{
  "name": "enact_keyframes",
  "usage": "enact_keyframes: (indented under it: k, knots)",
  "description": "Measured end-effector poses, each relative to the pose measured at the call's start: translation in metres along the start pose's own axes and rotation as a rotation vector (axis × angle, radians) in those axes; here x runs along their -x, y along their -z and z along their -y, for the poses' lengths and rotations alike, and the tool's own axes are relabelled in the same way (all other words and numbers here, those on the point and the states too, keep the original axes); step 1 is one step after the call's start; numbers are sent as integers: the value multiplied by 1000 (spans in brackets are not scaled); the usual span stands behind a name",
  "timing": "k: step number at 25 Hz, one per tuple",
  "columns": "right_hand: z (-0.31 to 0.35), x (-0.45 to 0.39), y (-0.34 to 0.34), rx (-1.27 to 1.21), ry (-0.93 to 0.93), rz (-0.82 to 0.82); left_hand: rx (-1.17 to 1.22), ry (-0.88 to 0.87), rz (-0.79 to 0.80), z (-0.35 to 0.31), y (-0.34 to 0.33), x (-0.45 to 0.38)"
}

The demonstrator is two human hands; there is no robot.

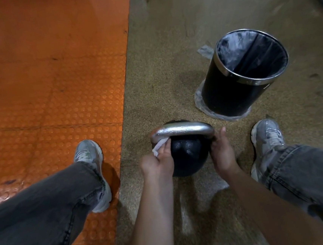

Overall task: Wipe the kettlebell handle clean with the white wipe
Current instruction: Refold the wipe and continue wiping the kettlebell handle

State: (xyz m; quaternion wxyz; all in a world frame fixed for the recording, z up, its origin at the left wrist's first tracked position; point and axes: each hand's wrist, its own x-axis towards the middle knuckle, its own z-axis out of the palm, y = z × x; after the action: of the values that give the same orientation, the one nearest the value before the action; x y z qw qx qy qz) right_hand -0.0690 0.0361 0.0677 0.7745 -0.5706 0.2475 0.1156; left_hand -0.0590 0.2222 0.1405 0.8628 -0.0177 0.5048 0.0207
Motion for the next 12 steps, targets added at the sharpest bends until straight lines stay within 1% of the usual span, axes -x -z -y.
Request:
enact_keyframes:
  k: [3, 6, 7, 10, 12]
  knots:
    - [1, 0, 0, 2, 26, -16, -13, -1, 28, 3, 0, -6]
    - [5, 4, -2, -2, 27, -35, -115, -83, -7, 8, 6, -11]
    - [4, 4, 0, -23, 32, -39, -161, -95, 17, 9, 10, -9]
    - [2, 0, 2, -48, 38, -38, -168, -81, 163, 5, 18, -9]
    - [4, 3, 0, -50, 27, -42, -375, -139, 160, 3, 22, -21]
